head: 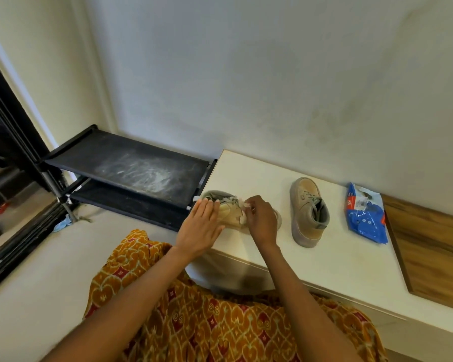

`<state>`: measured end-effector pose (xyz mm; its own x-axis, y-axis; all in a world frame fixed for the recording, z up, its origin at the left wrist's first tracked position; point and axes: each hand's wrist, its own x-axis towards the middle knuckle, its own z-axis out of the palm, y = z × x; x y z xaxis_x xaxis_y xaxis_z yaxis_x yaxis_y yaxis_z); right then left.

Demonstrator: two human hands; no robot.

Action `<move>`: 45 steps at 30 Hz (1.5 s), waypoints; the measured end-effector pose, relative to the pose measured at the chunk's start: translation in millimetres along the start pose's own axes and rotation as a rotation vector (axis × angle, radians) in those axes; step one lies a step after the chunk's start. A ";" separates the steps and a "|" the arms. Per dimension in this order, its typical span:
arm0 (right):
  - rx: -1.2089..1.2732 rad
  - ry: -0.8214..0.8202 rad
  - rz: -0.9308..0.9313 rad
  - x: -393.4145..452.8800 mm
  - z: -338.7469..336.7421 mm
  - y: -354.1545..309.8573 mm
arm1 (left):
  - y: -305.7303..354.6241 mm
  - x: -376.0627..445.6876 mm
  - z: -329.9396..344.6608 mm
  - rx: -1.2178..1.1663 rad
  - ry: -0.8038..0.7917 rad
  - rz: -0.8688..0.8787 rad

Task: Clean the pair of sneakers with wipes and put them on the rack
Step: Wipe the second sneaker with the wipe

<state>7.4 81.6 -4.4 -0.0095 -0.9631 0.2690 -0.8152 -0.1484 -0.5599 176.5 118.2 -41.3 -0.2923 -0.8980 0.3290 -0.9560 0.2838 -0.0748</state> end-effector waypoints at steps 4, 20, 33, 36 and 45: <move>-0.094 0.042 -0.174 -14.8 12.3 -3.4 | 5.8 -1.4 -0.6 -0.049 0.027 -0.046; -0.146 0.131 -0.129 -15.5 20.3 -34.0 | 11.4 1.5 -6.5 -0.264 0.147 -0.114; -0.223 0.036 0.045 2.2 16.4 -12.2 | 10.7 -1.2 -6.6 -0.114 -0.045 -0.095; -0.363 0.027 -0.120 -1.0 7.2 8.8 | 4.0 -3.4 -6.1 -0.080 -0.079 -0.038; -0.449 -0.156 0.078 39.0 -21.4 28.7 | 5.1 -3.8 -7.8 -0.085 -0.011 -0.050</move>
<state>-28.7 44.6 6.8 -0.0215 -0.9948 0.0995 -0.9853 0.0042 -0.1706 172.9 125.7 -35.7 -0.2449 -0.9151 0.3203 -0.9639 0.2655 0.0217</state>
